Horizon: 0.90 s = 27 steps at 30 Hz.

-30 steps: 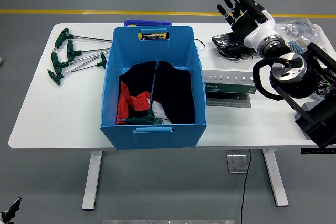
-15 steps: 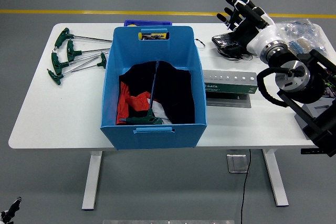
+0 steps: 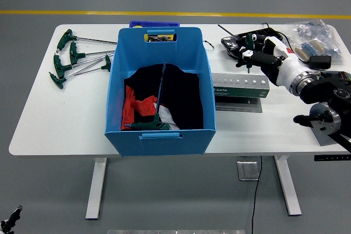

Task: Lift tool from toolbox,place it in box,lift tool from toolbox,place it in box

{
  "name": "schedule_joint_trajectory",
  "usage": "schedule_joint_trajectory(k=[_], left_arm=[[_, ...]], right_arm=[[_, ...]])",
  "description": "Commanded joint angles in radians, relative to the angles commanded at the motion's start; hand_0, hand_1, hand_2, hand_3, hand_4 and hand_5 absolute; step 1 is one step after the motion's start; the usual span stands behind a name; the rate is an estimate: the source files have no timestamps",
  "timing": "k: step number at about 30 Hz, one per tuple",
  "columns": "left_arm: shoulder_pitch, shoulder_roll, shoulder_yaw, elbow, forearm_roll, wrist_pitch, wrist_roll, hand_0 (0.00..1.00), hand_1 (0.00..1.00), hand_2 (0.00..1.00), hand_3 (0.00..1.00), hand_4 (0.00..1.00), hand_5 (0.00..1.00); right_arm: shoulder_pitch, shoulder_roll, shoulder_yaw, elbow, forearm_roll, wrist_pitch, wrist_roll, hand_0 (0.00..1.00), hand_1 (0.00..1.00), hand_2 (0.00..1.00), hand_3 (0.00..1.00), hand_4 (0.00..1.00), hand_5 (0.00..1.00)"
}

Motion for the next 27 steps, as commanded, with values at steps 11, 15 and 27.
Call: schedule_joint_trajectory(k=[11,15,27], left_arm=[[-0.007,0.000,0.004,0.000,-0.003,-0.002,-0.004,0.889,0.901,0.907,0.752,0.699,0.787],[-0.003,0.001,0.003,0.000,0.000,-0.002,-0.003,0.889,0.899,0.907,0.752,0.699,0.787],[0.004,0.007,0.009,0.000,0.003,-0.002,-0.004,0.888,0.900,0.906,0.753,0.699,0.787]], right_arm=[[0.135,0.028,-0.218,0.112,-0.274,0.042,-0.031,0.349,0.280,0.325,0.332,0.416,0.002],[0.183,0.065,-0.246,0.140,-0.340,0.061,-0.032,0.343,0.276,0.321,0.329,0.415,0.002],[0.343,0.229,-0.438,-0.013,-0.526,0.128,-0.008,0.344,0.282,0.325,0.332,0.422,0.002]])
